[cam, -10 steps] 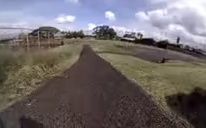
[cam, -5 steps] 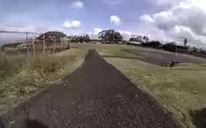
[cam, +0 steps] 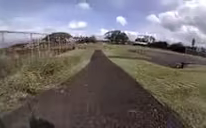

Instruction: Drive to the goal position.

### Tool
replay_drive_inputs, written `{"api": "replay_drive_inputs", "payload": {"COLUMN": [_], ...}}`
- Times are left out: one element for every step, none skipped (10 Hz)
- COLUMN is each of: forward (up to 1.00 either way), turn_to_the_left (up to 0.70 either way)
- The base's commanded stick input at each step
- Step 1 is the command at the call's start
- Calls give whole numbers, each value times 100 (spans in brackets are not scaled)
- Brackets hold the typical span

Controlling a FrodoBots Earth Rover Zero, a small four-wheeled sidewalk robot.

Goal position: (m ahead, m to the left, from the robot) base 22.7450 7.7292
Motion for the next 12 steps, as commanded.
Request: {"api": "replay_drive_inputs", "payload": {"forward": [85, 85, 85, 85, 85, 85, 85, 85, 85, 85, 85, 85], "turn_to_the_left": [0, 0, 0, 0, 0, 0, -15, -29, -22, 0, 0, 0]}}
